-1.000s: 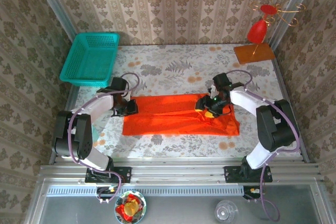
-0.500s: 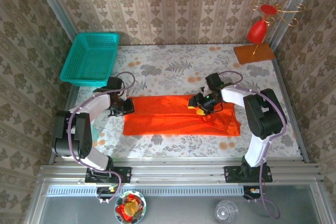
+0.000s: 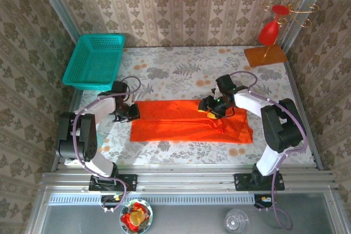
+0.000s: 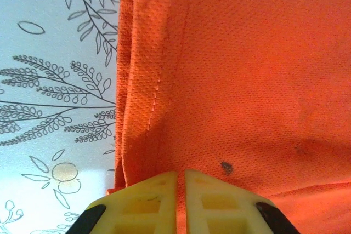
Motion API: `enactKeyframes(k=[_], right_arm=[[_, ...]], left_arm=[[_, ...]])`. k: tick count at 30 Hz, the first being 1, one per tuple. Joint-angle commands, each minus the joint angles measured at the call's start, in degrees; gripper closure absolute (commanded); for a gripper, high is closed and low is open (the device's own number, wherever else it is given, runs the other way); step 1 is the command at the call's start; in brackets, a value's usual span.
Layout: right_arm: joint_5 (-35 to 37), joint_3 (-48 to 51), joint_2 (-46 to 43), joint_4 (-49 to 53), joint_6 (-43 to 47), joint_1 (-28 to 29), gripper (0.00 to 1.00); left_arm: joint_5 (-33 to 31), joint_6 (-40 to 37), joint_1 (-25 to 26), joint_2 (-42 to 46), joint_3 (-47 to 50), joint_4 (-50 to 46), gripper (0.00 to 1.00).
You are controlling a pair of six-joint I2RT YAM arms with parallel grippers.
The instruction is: Fold the inside-out t-shirt
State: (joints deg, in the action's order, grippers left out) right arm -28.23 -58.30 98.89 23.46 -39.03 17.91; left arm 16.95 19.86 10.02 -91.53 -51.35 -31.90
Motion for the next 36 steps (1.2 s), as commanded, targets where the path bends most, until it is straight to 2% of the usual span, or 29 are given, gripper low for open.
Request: enactKeyframes(k=[1,6,10,16,23,29,36], right_arm=[[4.42,3.2,2.0,2.69,0.64,0.22,0.41],[4.06,5.45,4.58,0.26,0.29,0.11,0.41],[4.06,4.8,1.5,1.27,0.68,0.02,0.41],[5.18,2.43,-5.89,4.6,2.56,-1.19,0.42],[10.07,2.3,-10.46,13.85,8.32,-7.53,0.42],[16.05,3.44,-12.53,20.18,14.06,-15.1,0.42],[22.29,3.48,-11.53,22.68,20.81,-20.09,0.42]], left_arm=[[-0.83,-0.81,-0.09,-2.42,-0.42,-0.16,0.87],[-4.53,-0.02,-1.31,-4.37,0.16,-1.4,0.87],[-6.29,-0.17,-1.41,-3.77,0.57,-1.5,0.87],[-5.01,0.36,-1.17,-1.53,-0.13,-0.63,0.86],[-3.01,0.69,0.01,4.14,-2.07,-3.21,0.75],[-3.08,0.98,1.87,6.58,0.2,-4.29,0.77],[-1.13,1.25,1.63,1.96,2.52,-0.68,0.79]])
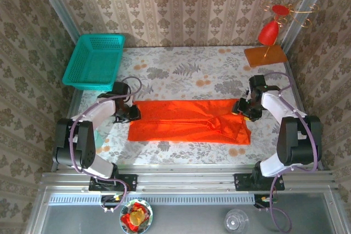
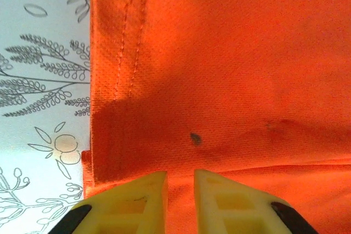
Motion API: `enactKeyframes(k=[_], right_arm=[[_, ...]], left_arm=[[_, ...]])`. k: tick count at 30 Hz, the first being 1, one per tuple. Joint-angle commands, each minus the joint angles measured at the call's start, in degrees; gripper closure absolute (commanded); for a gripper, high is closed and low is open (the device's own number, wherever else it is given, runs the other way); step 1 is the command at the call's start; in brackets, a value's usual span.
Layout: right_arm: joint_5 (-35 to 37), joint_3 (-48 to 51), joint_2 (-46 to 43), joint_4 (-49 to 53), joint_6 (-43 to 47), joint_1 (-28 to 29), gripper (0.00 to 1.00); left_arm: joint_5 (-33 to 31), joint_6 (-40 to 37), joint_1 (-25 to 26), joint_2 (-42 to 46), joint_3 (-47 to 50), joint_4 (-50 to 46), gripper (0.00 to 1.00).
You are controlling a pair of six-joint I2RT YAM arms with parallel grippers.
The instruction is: Fold the inside-out t-shirt
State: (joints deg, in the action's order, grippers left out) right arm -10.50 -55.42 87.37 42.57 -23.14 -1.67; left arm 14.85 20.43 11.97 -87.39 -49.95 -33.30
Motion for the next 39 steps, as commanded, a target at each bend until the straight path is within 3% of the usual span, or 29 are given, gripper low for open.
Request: enactKeyframes(k=[1,30,39], right_arm=[[5.08,0.57,0.67,3.49,5.65,-0.65,0.41],[13.06,-2.46,11.12,2.65,9.86,4.86,0.47],[13.42,-3.13,12.58,2.8,9.38,6.93,0.58]], left_arm=[[0.97,0.75,-0.52,-2.69,1.29,1.09,0.79],[0.09,0.47,-1.51,-1.39,0.74,-0.12,0.79],[-0.06,0.4,-1.51,-1.49,0.79,-0.4,0.79]])
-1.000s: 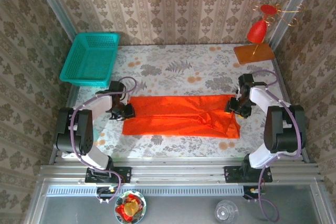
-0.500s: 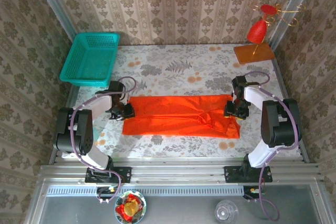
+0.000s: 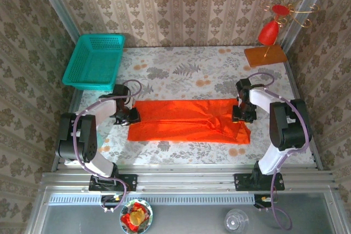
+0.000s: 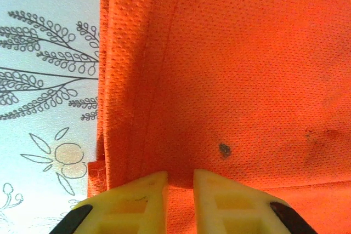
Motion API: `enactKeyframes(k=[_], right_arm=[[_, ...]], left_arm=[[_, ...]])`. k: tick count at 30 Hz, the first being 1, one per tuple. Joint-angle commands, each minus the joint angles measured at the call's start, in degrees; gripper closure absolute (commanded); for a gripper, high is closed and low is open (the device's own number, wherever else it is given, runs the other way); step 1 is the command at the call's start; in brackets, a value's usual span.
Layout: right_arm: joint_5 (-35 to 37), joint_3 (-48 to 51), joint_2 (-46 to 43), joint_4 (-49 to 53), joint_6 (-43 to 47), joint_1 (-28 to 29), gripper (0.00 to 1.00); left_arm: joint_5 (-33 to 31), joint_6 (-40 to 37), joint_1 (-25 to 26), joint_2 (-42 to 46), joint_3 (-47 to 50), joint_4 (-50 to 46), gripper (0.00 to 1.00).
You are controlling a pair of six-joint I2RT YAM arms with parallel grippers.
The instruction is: Fold the inside-out t-shirt
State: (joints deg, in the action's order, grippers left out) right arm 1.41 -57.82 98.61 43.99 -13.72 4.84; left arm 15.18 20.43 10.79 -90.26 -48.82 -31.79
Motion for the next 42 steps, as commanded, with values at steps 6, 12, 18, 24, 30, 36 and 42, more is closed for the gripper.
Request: enactKeyframes(k=[6,12,18,24,30,36,42], right_arm=[[1.31,-0.17,1.37,1.27,-0.51,0.32,0.68],[2.42,-0.5,0.02,2.39,-0.74,0.17,0.85],[8.25,-2.74,-0.61,5.98,-0.87,-2.03,0.97],[23.86,-6.77,0.53,13.13,-3.43,-6.73,1.0],[24.08,-11.1,-3.32,17.59,-4.61,-5.97,1.0],[19.03,-14.68,-1.97,22.97,-7.03,2.57,1.0],[5.94,-16.52,-0.62,22.98,-10.15,12.64,1.0]], left_arm=[[-0.5,0.36,-0.33,1.56,-0.56,-2.09,0.79],[-0.5,0.45,-0.31,2.47,-1.36,-2.68,0.79],[-0.83,0.35,-0.32,3.21,-2.75,-3.75,0.79],[0.3,0.42,0.06,3.2,-3.23,-3.96,0.8],[6.8,3.09,3.47,1.68,-3.08,-0.78,0.83],[10.77,7.95,7.51,-1.19,-2.38,5.5,0.87],[11.01,9.43,10.09,-4.6,-1.95,7.7,0.92]])
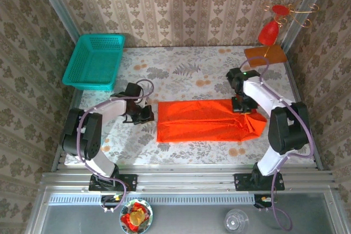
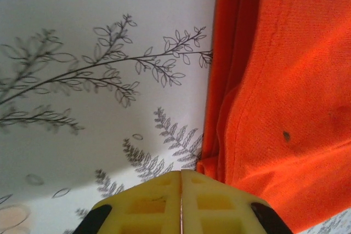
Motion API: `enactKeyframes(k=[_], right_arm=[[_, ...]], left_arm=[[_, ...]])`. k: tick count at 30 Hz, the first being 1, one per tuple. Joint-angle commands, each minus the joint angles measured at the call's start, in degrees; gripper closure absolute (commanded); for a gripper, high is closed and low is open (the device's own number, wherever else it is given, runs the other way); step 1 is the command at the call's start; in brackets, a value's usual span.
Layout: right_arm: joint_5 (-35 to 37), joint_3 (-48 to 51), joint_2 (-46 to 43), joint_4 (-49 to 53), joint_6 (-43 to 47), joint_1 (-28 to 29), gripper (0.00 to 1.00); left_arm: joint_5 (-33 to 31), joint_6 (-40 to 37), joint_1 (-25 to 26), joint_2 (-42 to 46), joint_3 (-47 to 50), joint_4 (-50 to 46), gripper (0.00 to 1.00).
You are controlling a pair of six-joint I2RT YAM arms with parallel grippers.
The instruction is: Fold the inside-out t-shirt
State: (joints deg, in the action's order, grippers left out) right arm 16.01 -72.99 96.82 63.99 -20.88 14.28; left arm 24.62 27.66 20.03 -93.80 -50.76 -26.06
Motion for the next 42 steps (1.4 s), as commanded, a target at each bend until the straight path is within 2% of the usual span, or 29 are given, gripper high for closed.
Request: enactKeyframes(k=[1,8,15,21,31,42], right_arm=[[-11.11,-1.36,1.27,2.24,-3.48,4.66,1.0],[-22.55,-4.48,4.04,-2.48,-9.33,14.07,1.0],[-29.08,-10.44,9.09,-4.95,-13.68,20.56,1.0],[-31.52,-16.35,12.23,-7.13,-16.92,24.55,1.0],[-39.31,-19.88,15.36,-16.73,-23.82,27.36,1.0],[-44.32,-22.1,20.34,-24.72,-28.53,28.09,0.99]], left_arm=[[1.72,2.48,1.04,-1.41,0.18,2.43,0.92],[2.84,4.22,2.95,-2.98,0.84,5.22,0.93],[3.17,5.04,3.81,-3.34,1.91,6.77,0.95],[1.39,4.68,3.81,-2.62,2.59,6.1,0.95],[1.22,4.51,3.83,-2.22,2.86,6.43,0.95],[1.04,4.77,3.85,-1.41,3.56,6.74,0.95]])
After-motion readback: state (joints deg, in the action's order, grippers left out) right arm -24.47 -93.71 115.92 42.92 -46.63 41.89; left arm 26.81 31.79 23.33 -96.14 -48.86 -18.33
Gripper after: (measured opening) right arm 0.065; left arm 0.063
